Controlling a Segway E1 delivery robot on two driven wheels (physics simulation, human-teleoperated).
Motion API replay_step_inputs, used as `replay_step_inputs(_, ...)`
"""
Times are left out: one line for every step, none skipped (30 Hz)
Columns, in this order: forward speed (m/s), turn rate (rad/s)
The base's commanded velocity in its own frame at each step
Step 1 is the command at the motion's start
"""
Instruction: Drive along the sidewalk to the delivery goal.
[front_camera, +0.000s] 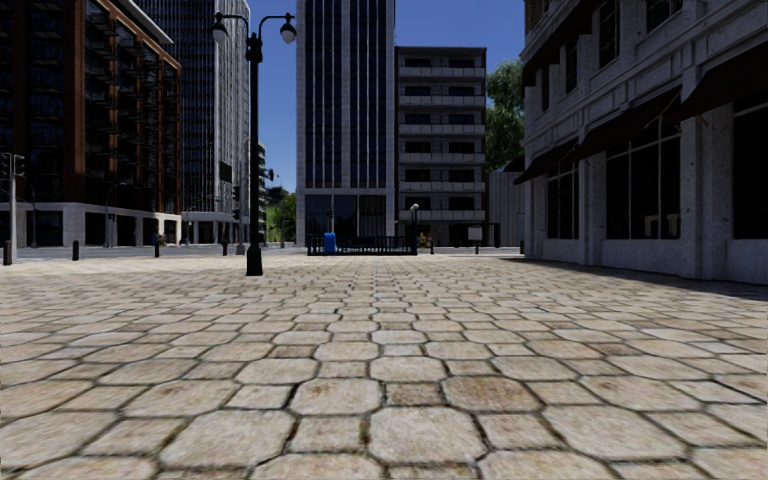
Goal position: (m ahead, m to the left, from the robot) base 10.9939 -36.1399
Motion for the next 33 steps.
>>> replay_step_inputs(2.00,0.00)
replay_step_inputs(2.00,0.00)
replay_step_inputs(2.00,0.00)
replay_step_inputs(2.00,0.00)
replay_step_inputs(2.00,0.00)
replay_step_inputs(2.00,0.00)
replay_step_inputs(2.00,0.00)
replay_step_inputs(2.00,0.00)
replay_step_inputs(2.00,0.00)
replay_step_inputs(2.00,0.00)
replay_step_inputs(2.00,0.00)
replay_step_inputs(2.00,0.00)
replay_step_inputs(2.00,0.00)
replay_step_inputs(2.00,0.00)
replay_step_inputs(2.00,0.00)
replay_step_inputs(2.00,0.00)
replay_step_inputs(2.00,0.00)
replay_step_inputs(2.00,-0.07)
replay_step_inputs(2.00,-0.11)
replay_step_inputs(2.00,-0.11)
replay_step_inputs(2.00,-0.13)
replay_step_inputs(2.00,-0.14)
replay_step_inputs(2.00,-0.23)
replay_step_inputs(2.00,-0.23)
replay_step_inputs(2.00,-0.35)
replay_step_inputs(2.00,-0.39)
replay_step_inputs(2.00,-0.40)
replay_step_inputs(2.00,-0.40)
replay_step_inputs(2.00,-0.40)
replay_step_inputs(2.00,-0.40)
replay_step_inputs(2.00,-0.40)
replay_step_inputs(2.00,-0.40)
replay_step_inputs(2.00,-0.40)
